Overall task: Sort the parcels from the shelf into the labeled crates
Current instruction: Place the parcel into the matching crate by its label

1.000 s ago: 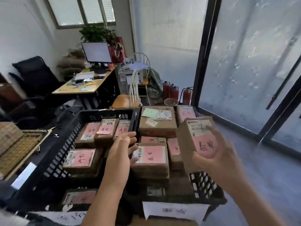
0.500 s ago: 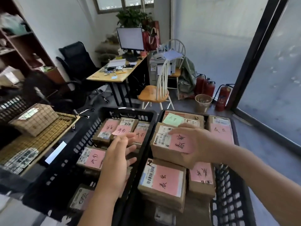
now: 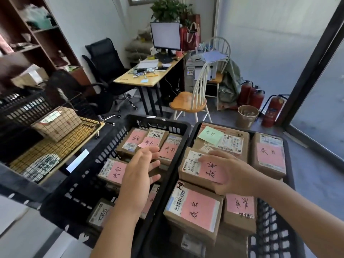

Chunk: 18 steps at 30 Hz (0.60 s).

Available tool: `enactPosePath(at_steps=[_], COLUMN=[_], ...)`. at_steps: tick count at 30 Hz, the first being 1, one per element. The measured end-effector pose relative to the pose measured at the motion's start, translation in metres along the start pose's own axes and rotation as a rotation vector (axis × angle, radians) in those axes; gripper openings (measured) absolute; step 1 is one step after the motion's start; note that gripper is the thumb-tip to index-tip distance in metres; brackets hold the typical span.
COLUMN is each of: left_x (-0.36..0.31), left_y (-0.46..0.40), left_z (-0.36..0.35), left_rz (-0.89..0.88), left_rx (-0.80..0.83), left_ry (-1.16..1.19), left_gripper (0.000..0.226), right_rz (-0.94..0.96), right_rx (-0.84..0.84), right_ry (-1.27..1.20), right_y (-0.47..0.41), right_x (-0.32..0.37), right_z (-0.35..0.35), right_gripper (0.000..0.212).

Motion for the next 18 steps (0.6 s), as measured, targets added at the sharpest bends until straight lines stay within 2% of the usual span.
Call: enactPosePath(at_steps=[6, 8, 11, 13, 18], left_x=[-0.001, -0.008, -0.025, -0.035, -0.059], left_y=[0.006, 0.012, 0.027, 0.042, 0.099], left_z=[0.008, 0.015, 0.033, 0.054, 0.143], left_rz=[-0.012, -0.041, -0.101, -0.149, -0.244], left_rx=[-0.012, -0.018, -0.033, -0.074, -0.285], left_ry=[-0.081, -0.161, -0.339, -0.483, -0.729], left_gripper=[0.031, 0.028, 0.024, 0.032, 0.05], right_rz=[0.034, 0.072, 0.161, 0.232, 0.417], right_rx=[-0.032, -0.076, -0.195, -0.259, -0.364], right_ry=[0.271, 0.271, 0.243, 0.254, 0.297], right_y=[-0.005, -0.007, -0.015, -0.02, -0.022], right_x=[0.005, 0.024, 0.082, 0.133, 0.267], right_z=[0.003, 0.016, 0.035, 0.04, 0.03], right_gripper=[0.084, 0.086, 0.083, 0.079, 0.075])
Point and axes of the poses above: each hand's wrist, its own y-axis away from the middle knuckle, its own z-axis out of the back of the hand, x = y × z, the point moved 6 cm from there along -y, towards the middle knuckle, and after that the axes turned 6 degrees about x, right-handed, at the moved point
